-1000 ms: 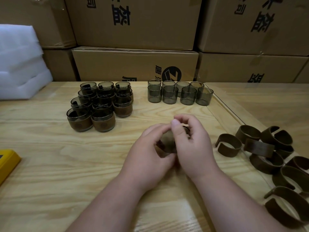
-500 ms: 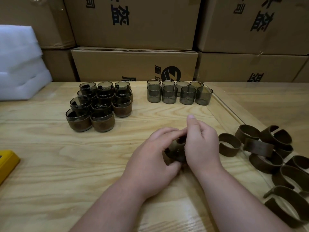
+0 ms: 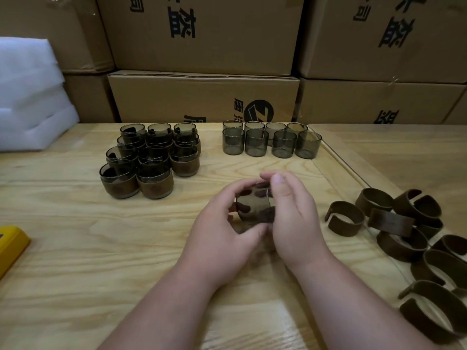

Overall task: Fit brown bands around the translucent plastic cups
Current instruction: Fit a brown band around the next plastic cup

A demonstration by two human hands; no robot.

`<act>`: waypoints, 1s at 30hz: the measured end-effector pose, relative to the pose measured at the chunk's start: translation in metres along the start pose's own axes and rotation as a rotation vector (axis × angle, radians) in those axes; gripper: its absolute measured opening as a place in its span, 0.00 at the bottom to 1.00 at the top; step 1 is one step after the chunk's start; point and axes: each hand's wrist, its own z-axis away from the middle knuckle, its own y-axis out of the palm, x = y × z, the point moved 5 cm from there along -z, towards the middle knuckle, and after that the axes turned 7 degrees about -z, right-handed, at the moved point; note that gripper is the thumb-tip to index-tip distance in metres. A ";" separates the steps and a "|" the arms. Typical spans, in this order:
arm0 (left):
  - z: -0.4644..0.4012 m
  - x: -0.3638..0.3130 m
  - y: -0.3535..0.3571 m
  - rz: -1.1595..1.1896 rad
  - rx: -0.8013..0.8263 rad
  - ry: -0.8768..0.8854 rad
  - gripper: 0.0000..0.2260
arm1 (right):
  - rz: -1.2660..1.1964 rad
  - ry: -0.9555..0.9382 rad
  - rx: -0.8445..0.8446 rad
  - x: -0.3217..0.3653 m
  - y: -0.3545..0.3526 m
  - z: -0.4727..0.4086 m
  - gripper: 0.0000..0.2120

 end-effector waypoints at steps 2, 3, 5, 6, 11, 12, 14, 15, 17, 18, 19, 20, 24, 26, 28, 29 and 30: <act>-0.001 0.004 -0.001 0.023 -0.024 -0.045 0.30 | 0.052 0.010 0.088 0.000 0.008 0.002 0.27; -0.001 0.006 -0.001 0.035 -0.039 -0.058 0.30 | 0.096 0.020 0.119 -0.001 0.010 0.003 0.31; 0.000 0.009 -0.002 0.061 -0.076 -0.088 0.29 | 0.166 0.034 0.180 -0.001 0.014 0.003 0.34; 0.000 0.010 -0.003 0.081 -0.095 -0.110 0.28 | 0.172 0.041 0.210 -0.001 0.016 0.004 0.35; -0.002 0.020 -0.006 0.135 -0.192 -0.177 0.31 | 0.141 0.042 0.306 -0.003 0.025 0.011 0.37; -0.002 0.020 -0.006 0.131 -0.188 -0.183 0.32 | 0.145 0.022 0.305 -0.001 0.025 0.012 0.37; -0.002 0.018 -0.006 0.121 -0.169 -0.176 0.32 | 0.150 -0.021 0.288 0.001 0.025 0.012 0.38; -0.002 0.017 -0.005 0.121 -0.160 -0.168 0.32 | 0.152 -0.031 0.279 0.002 0.025 0.012 0.38; -0.001 0.012 -0.006 0.123 -0.148 -0.153 0.32 | 0.135 -0.020 0.273 0.001 0.025 0.012 0.39; -0.002 0.011 -0.006 0.124 -0.146 -0.153 0.33 | 0.118 -0.007 0.273 0.000 0.025 0.012 0.39; -0.002 0.010 -0.007 0.127 -0.146 -0.160 0.35 | 0.102 0.004 0.268 -0.003 0.025 0.012 0.39; -0.002 0.009 -0.007 0.132 -0.149 -0.170 0.36 | 0.084 0.012 0.256 -0.005 0.024 0.011 0.39; 0.000 0.005 -0.011 0.125 -0.183 -0.146 0.40 | 0.028 0.073 0.237 -0.013 0.021 0.006 0.43; 0.000 0.002 -0.012 0.107 -0.201 -0.128 0.39 | 0.009 0.132 0.244 -0.016 0.022 0.007 0.48; 0.000 0.001 -0.013 0.102 -0.220 -0.104 0.39 | -0.010 0.149 0.224 -0.016 0.021 0.007 0.48; 0.000 0.001 -0.012 0.089 -0.228 -0.093 0.39 | -0.025 0.151 0.213 -0.016 0.021 0.006 0.46; 0.000 0.001 -0.012 0.071 -0.234 -0.085 0.39 | -0.048 0.153 0.210 -0.015 0.021 0.005 0.43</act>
